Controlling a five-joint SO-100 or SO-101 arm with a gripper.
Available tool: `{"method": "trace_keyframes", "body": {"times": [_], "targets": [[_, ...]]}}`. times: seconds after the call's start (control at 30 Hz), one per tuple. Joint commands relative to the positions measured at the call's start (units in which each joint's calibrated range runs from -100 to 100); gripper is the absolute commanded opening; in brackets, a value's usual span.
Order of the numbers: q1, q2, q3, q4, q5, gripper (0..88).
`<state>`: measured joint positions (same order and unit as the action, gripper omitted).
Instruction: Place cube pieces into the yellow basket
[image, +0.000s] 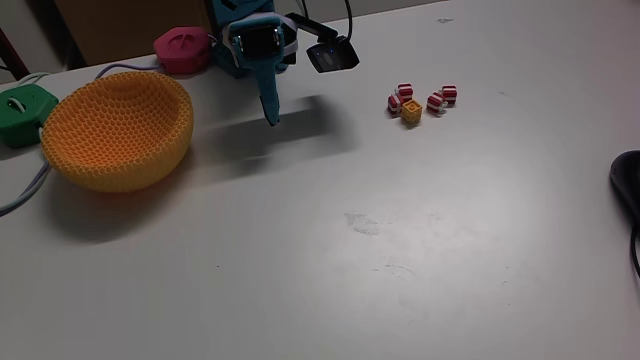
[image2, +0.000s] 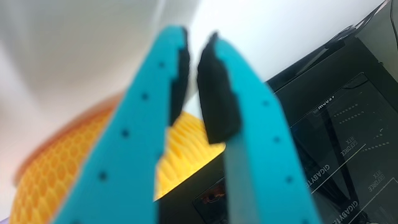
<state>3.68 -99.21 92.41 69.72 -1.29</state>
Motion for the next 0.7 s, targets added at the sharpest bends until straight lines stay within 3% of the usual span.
{"method": "trace_keyframes", "body": {"times": [0.0, 0.5, 0.57, 0.67], "targets": [[1.08, -0.79, -0.6, -0.73, -2.34, 0.0], [1.36, -0.79, -0.6, -0.73, -3.57, 0.0], [-1.72, -0.79, -1.85, -0.21, -8.74, 0.0], [-11.22, 4.23, -8.88, -0.65, -26.08, 0.0]]}}
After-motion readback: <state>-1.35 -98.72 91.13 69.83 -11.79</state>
